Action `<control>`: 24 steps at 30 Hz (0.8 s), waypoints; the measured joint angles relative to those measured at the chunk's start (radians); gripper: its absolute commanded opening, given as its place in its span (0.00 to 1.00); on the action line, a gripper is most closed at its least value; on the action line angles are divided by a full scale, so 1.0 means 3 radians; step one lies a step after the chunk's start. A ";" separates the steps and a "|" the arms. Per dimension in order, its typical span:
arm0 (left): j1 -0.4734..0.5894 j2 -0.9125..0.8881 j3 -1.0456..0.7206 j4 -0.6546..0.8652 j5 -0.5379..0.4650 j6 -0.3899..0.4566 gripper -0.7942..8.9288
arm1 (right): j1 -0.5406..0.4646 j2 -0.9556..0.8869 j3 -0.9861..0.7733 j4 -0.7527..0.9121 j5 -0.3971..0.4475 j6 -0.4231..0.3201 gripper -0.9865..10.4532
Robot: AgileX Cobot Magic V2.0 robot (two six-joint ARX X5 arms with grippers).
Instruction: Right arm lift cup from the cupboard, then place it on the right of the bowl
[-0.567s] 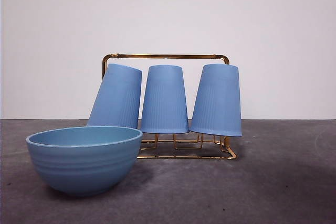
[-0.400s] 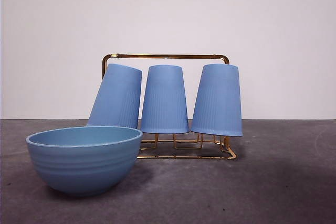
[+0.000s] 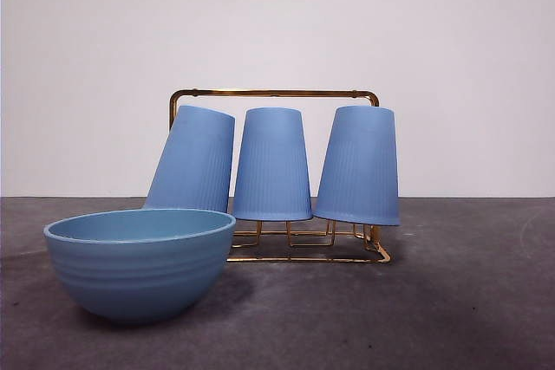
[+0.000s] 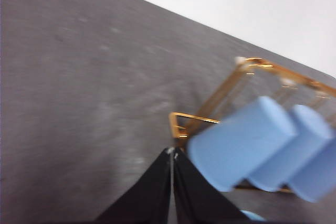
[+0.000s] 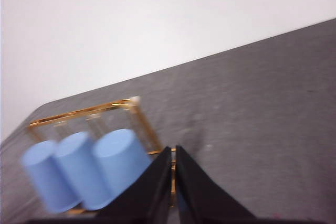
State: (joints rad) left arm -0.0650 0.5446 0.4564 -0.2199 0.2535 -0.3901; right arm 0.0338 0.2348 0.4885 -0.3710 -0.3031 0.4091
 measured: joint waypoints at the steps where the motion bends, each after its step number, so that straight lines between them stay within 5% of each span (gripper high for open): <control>1: -0.0022 0.0111 0.0130 -0.0052 0.0065 0.0000 0.09 | 0.0000 0.0074 0.0098 -0.0052 -0.0094 -0.0034 0.09; 10: -0.0254 0.0799 0.1085 -0.0422 0.0673 0.0137 0.09 | 0.0018 0.0757 0.0743 -0.0425 -0.0975 -0.0444 0.09; 20: -0.0586 0.1331 0.1705 -0.1208 0.1392 0.0862 0.09 | 0.0328 0.1385 0.1172 -0.1069 -0.1150 -0.1161 0.09; 24: -0.0688 0.1387 0.1708 -0.1256 0.1437 0.1204 0.09 | 0.0432 0.1494 0.1171 -0.1080 -0.1251 -0.1303 0.09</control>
State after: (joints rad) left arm -0.2714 0.9607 0.9688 -0.5968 0.6846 -0.0288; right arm 0.1635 0.6830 0.8398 -0.6949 -0.6785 0.0181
